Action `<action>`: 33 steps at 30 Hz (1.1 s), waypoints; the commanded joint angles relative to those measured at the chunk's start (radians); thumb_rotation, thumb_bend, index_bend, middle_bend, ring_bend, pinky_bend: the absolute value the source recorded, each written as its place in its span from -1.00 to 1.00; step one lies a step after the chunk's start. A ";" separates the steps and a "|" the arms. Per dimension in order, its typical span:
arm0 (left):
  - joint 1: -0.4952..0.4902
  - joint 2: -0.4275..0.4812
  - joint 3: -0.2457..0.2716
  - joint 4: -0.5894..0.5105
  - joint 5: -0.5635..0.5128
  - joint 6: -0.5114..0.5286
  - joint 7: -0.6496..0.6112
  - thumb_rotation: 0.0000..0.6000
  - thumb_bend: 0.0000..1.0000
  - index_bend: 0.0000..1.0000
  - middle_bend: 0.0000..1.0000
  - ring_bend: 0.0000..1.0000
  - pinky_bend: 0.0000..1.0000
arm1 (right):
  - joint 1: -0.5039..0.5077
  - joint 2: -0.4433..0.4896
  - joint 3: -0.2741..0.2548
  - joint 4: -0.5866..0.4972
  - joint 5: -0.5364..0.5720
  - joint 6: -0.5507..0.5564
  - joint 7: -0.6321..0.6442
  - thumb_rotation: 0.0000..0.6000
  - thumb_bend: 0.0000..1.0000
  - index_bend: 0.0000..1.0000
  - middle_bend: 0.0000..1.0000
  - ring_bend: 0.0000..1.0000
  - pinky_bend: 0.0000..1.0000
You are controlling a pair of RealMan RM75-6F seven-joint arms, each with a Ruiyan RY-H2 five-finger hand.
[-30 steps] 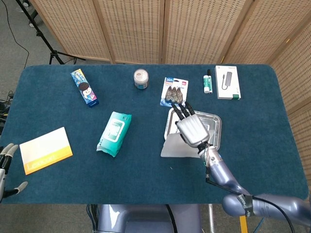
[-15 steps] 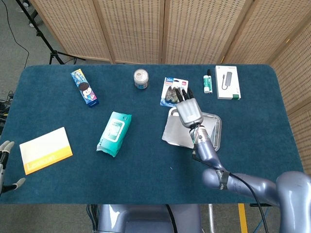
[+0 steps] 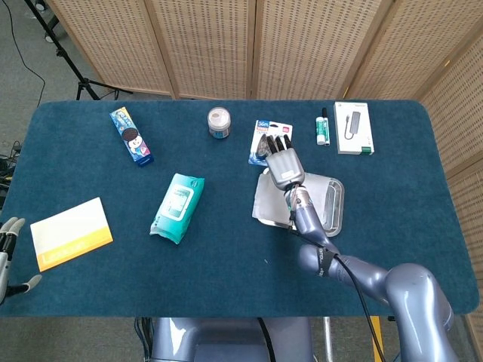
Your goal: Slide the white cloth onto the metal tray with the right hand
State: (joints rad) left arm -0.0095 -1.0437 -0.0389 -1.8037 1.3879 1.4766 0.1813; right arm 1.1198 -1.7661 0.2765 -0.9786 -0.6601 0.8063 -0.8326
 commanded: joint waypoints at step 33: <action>-0.006 -0.001 0.006 -0.001 -0.009 0.002 0.004 1.00 -1.00 -1.00 -1.00 -1.00 -1.00 | -0.054 0.051 0.015 -0.112 -0.099 0.023 0.164 1.00 -0.22 -0.75 -0.98 -1.00 -1.00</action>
State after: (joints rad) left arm -0.0153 -1.0453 -0.0333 -1.8050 1.3792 1.4782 0.1855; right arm 1.0901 -1.7476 0.2751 -1.0292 -0.7336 0.8111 -0.7282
